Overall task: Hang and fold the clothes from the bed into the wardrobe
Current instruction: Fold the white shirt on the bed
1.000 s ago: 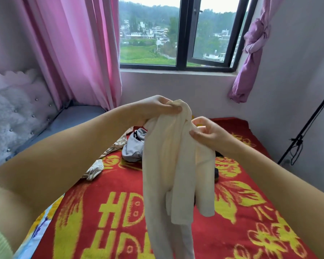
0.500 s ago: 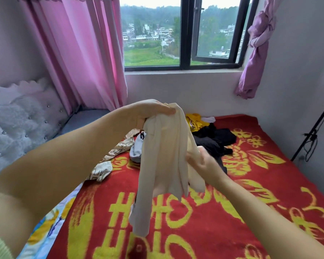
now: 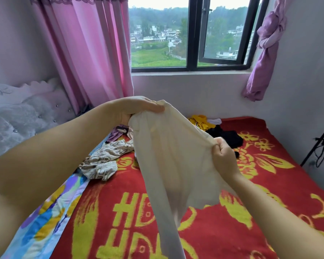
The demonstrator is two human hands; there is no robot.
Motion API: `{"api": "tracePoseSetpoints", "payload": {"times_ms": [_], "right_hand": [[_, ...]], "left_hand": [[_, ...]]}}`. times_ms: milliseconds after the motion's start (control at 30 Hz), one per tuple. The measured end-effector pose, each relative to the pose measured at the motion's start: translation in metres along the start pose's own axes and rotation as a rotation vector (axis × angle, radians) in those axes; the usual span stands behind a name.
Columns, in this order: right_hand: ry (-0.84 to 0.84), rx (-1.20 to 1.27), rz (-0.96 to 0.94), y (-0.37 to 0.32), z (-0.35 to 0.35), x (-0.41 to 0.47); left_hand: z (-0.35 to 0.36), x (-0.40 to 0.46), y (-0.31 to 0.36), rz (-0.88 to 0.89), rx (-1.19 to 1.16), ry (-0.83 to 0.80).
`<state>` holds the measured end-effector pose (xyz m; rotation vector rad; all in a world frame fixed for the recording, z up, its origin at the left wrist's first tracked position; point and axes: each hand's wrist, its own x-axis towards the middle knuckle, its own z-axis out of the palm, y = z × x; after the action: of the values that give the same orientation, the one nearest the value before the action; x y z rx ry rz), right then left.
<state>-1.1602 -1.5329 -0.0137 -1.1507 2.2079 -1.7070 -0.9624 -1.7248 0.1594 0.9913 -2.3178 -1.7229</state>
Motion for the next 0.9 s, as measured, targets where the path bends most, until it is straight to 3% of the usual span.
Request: {"api": "tracePoseSetpoints", "payload": {"times_ms": [67,167,233,300,367,433,533,667,767,900], "right_hand": [[-0.096,-0.03,-0.129,-0.007,-0.016,0.002],[-0.292,-0.388,-0.404,-0.008,-0.03,0.005],[-0.242,-0.648,-0.563,0.004,-0.036,0.014],[-0.256,-0.714,-0.425,0.018,-0.043,0.025],[-0.336,-0.683,-0.066,0.036,-0.048,0.037],[-0.272,-0.634,0.08,0.05,-0.052,0.052],[-0.13,-0.58,0.132,0.044,-0.049,0.078],[-0.004,-0.654,0.032,0.027,-0.05,0.109],[0.002,-0.792,0.051,0.035,-0.057,0.108],[-0.148,-0.888,0.205,0.075,-0.06,0.077]], "left_hand": [[-0.008,0.004,-0.007,0.037,-0.035,-0.006],[-0.019,0.012,-0.019,0.057,-0.048,0.017],[-0.025,0.024,-0.027,0.066,-0.072,0.006],[-0.028,0.032,-0.032,0.085,-0.077,0.005],[-0.029,0.04,-0.034,0.11,-0.056,0.013],[-0.032,0.049,-0.031,0.168,-0.05,0.067],[-0.039,0.062,-0.016,0.329,-0.093,0.275],[-0.046,0.066,0.002,0.514,-0.034,0.482],[-0.034,0.046,-0.013,0.5,0.008,0.29],[0.02,0.022,-0.072,0.428,0.259,0.003]]}}
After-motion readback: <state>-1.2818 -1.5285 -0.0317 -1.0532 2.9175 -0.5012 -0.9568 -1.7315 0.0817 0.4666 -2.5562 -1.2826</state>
